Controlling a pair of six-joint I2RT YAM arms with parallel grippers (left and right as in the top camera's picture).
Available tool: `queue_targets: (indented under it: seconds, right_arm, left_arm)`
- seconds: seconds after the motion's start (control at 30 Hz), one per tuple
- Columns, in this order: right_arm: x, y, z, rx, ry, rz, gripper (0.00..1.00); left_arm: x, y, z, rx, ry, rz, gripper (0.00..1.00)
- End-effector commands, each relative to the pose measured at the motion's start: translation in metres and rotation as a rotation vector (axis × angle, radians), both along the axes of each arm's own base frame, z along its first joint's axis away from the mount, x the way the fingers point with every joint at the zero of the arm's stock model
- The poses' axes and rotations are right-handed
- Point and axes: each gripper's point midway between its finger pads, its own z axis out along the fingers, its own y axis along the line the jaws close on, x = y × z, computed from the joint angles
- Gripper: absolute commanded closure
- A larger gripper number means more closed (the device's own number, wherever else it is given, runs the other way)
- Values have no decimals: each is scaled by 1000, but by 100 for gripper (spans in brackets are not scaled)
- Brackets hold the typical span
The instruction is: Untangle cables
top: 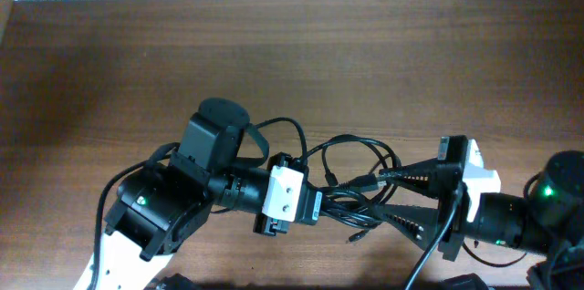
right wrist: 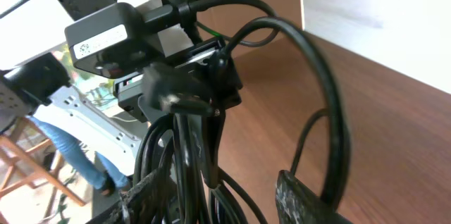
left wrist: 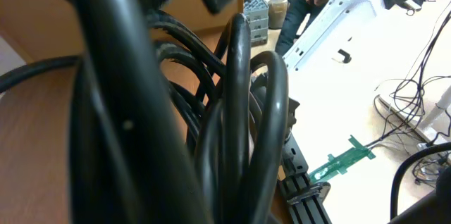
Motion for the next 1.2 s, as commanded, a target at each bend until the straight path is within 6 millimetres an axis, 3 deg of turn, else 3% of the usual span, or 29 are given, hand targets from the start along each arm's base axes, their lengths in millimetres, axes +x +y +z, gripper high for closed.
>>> queue_targets:
  seconds: [0.0, 0.57, 0.7, 0.87, 0.9, 1.17]
  right_arm:
    - [-6, 3, 6, 18, -1, 54, 51]
    - [-11, 2, -7, -13, 45, 63, 52]
    - [-11, 2, -7, -13, 47, 63, 60]
    - [-11, 2, -7, -13, 44, 63, 93]
    - [-10, 2, -6, -11, 35, 63, 96]
    - [-1, 4, 11, 20, -56, 58, 96]
  left_arm:
    - [-4, -4, 6, -38, 5, -48, 100]
    - [4, -14, 26, -117, 34, -57, 100]
    - [5, -15, 30, -126, 34, -52, 100]
    - [5, -15, 29, -122, 49, -49, 100]
    - [6, -15, 28, -120, 52, -48, 100]
    - [3, -17, 22, -104, 112, -71, 100]
